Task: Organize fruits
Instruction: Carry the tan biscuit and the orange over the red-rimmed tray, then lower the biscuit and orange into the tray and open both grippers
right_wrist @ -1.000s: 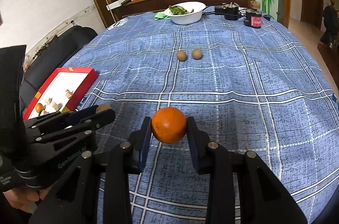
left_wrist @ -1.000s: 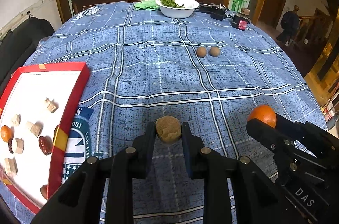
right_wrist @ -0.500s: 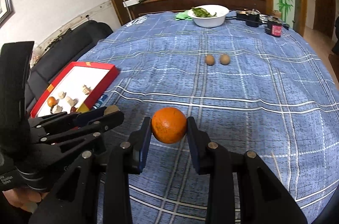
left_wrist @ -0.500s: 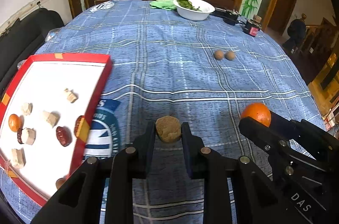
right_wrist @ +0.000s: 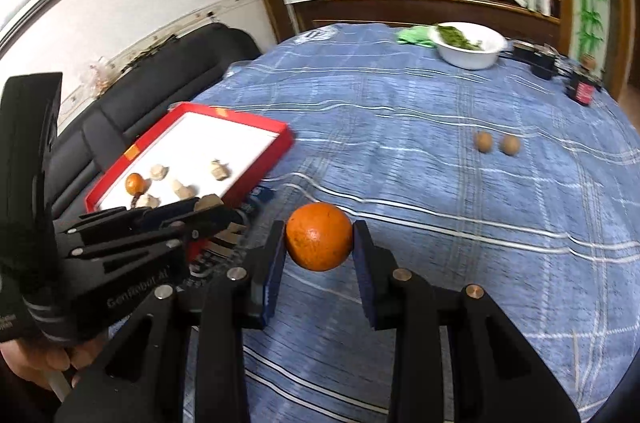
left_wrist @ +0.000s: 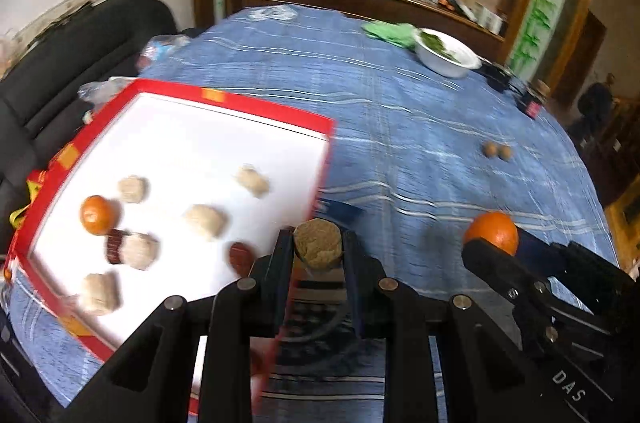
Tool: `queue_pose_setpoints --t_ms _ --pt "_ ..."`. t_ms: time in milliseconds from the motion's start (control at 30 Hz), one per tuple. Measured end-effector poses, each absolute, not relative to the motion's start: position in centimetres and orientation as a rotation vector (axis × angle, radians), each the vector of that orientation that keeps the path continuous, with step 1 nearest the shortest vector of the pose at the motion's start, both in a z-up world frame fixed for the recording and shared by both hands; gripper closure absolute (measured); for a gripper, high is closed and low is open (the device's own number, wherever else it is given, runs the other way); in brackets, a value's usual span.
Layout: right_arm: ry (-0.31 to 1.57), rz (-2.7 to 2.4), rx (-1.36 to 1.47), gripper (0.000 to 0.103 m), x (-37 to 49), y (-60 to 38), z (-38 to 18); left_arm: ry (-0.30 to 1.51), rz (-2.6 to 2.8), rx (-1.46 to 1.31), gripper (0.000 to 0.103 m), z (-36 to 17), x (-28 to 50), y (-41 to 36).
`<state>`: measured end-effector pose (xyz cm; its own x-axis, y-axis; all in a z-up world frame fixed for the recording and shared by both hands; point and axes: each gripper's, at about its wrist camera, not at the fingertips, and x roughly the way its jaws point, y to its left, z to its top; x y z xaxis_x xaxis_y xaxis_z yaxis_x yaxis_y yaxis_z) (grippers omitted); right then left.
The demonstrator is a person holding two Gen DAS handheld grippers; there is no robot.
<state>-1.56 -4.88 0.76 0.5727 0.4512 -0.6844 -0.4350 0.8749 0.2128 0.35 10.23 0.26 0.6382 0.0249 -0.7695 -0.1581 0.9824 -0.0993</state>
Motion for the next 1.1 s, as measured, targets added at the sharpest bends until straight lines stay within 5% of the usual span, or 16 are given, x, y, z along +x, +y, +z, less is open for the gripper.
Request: queue_pose_setpoints --t_ms 1100 --pt "0.852 0.719 -0.052 0.067 3.9 10.4 -0.7 0.875 0.373 -0.222 0.080 -1.1 1.4 21.4"
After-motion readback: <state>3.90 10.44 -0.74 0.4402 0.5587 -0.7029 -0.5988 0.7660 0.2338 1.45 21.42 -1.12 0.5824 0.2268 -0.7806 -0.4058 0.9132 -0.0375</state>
